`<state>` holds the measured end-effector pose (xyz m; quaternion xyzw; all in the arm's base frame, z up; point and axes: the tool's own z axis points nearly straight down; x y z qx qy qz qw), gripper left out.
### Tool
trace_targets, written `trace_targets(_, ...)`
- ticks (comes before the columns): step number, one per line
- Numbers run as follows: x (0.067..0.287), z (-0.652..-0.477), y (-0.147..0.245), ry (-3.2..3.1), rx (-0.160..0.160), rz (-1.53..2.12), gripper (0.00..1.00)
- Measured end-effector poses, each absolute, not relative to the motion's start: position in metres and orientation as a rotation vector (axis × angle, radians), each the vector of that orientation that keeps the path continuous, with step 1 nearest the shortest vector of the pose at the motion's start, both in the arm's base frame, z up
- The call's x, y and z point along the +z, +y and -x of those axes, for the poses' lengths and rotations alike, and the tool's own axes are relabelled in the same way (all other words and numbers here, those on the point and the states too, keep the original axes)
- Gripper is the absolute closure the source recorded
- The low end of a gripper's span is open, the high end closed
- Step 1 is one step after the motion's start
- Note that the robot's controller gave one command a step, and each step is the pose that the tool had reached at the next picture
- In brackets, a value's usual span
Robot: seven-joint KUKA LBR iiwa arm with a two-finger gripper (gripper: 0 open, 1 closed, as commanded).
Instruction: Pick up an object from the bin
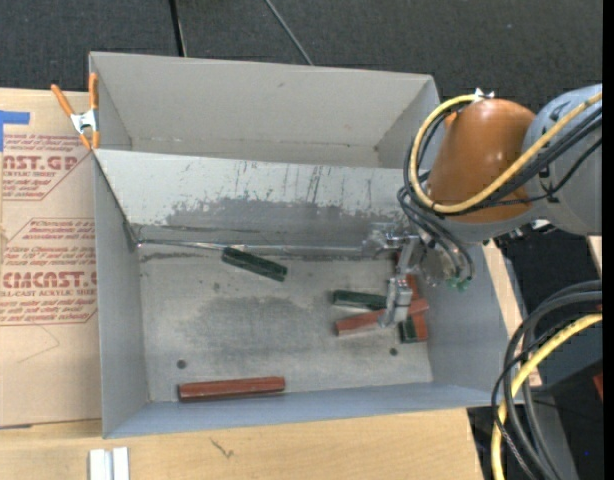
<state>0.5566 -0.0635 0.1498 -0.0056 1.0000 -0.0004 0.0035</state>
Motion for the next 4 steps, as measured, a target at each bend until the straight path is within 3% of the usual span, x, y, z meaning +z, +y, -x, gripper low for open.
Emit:
trace_targets(1, 0.074, -0.535, -0.066, 3.136, 0.002, -0.119, 0.00)
trace_targets(2, 0.057, -0.537, -0.067, 3.132, 0.001, -0.058, 1.00)
trace_targets(4, 0.059, -0.536, -0.067, 3.134, 0.001, -0.045, 1.00)
